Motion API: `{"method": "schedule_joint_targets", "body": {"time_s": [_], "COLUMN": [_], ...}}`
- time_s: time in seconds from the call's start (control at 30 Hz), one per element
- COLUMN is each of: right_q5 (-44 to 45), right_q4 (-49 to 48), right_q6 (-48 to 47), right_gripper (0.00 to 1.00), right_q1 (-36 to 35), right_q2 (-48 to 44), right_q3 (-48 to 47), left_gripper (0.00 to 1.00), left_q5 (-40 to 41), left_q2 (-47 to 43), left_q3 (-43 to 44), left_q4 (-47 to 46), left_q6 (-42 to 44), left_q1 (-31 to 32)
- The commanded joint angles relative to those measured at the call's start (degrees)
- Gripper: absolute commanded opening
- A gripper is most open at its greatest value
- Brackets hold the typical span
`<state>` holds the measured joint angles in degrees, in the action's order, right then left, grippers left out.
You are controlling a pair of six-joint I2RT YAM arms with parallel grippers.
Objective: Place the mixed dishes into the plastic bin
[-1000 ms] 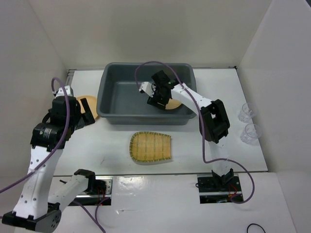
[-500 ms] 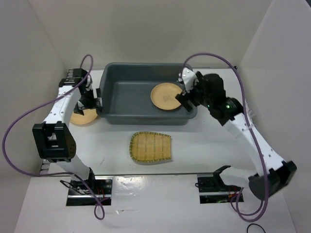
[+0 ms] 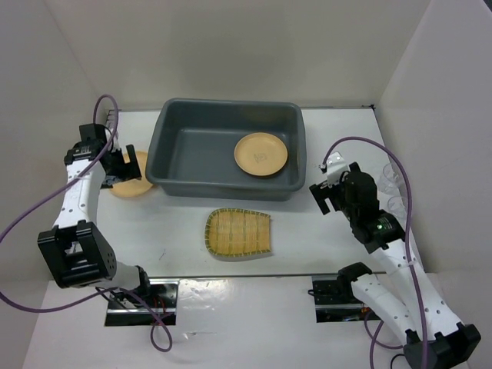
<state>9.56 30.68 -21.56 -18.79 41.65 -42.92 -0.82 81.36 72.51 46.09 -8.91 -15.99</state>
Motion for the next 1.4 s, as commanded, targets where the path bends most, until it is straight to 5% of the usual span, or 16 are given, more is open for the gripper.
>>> {"method": "schedule_joint_targets", "body": {"time_s": [0.0,0.17,0.4,1.37], "right_q5": [3.3,2.7,2.7,2.1], "right_q4": [-3.5,-3.5,-3.5,-3.5], "right_q6": [2.2,2.2,2.2,1.7], "right_gripper": [0.98,0.98,0.98,0.98], "right_q1": [0.2,0.2,0.2,1.8], "right_q2": [-0.8,-0.8,-1.3,0.3], "right_q3": [1.3,1.3,1.9,1.9], "left_gripper": [0.99,0.96,0.96,1.0], "left_q5": [1.7,5.6,-2.6,-8.4], "left_q2": [0.0,9.2,18.8,17.9], "left_q3": [-1.8,-1.9,-2.6,-1.2], "left_q4": [-2.8,-1.3,-3.0,-13.2], "left_q6": [0.6,-3.0,-7.0,-34.7], "left_q1": [-0.1,-1.6,-9.5,-14.0]}}
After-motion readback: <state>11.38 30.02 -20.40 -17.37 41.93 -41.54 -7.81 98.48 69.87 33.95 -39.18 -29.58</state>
